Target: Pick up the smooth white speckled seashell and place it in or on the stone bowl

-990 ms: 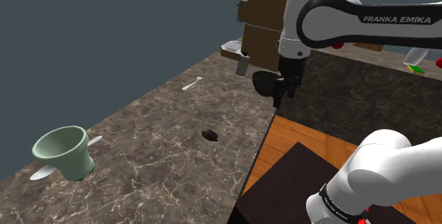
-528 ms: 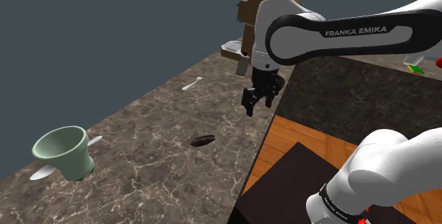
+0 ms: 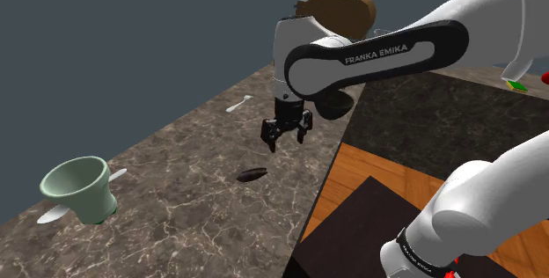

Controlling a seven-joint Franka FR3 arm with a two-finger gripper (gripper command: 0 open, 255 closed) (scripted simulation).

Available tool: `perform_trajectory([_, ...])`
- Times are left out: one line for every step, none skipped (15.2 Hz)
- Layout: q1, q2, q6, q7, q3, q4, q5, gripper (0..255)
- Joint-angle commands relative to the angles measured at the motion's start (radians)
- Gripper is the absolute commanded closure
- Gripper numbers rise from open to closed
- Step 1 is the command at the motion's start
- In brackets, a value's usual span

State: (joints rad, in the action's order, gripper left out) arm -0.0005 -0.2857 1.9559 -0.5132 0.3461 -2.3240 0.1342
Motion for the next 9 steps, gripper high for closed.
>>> perform_trajectory([-0.003, 0.088, 0.044, -0.081, 0.034, 0.051, -0.021, 0])
perform_trajectory([-0.004, 0.127, 0.061, -0.119, 0.047, 0.076, -0.035, 0])
perform_trajectory([-0.003, 0.134, 0.063, -0.125, 0.048, 0.080, -0.037, 0])
perform_trajectory([-0.003, 0.138, 0.077, -0.126, 0.049, 0.070, -0.038, 0])
perform_trajectory([-0.002, 0.143, 0.091, -0.127, 0.050, 0.060, -0.039, 0])
perform_trajectory([-0.002, 0.147, 0.105, -0.128, 0.051, 0.051, -0.040, 0])
perform_trajectory([-0.002, 0.153, 0.119, -0.129, 0.052, 0.042, -0.042, 0])
perform_trajectory([-0.002, 0.158, 0.133, -0.130, 0.053, 0.033, -0.043, 0])
perform_trajectory([-0.001, 0.164, 0.147, -0.132, 0.054, 0.024, -0.044, 0])
